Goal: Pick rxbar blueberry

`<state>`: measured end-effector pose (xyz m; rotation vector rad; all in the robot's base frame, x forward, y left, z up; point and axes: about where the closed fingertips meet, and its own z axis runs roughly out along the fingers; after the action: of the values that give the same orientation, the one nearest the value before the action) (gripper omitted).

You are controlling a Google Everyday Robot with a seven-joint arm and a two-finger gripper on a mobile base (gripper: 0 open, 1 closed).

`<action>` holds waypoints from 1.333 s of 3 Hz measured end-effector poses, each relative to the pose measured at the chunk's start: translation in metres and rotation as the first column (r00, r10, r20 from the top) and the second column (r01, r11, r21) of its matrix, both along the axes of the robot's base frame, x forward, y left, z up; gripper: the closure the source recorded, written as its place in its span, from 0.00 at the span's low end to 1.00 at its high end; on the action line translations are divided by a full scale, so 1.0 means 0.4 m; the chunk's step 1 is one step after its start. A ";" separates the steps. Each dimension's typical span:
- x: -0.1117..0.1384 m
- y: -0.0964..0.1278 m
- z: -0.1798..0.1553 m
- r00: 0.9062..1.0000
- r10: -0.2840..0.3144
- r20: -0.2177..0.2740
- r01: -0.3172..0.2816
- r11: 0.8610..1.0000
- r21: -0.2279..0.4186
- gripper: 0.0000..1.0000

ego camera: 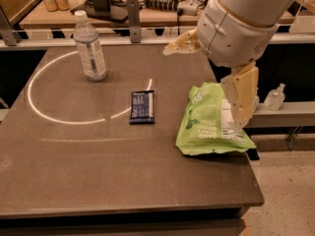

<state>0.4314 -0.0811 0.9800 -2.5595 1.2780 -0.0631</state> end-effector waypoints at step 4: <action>0.203 0.268 -0.167 0.662 0.749 -0.024 -0.739 0.647 -0.190 0.00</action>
Offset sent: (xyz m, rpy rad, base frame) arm 0.0497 0.1001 -0.0287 -0.2602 -0.0675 0.7774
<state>0.5127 0.0261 0.9134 -3.0059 0.0966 -0.0854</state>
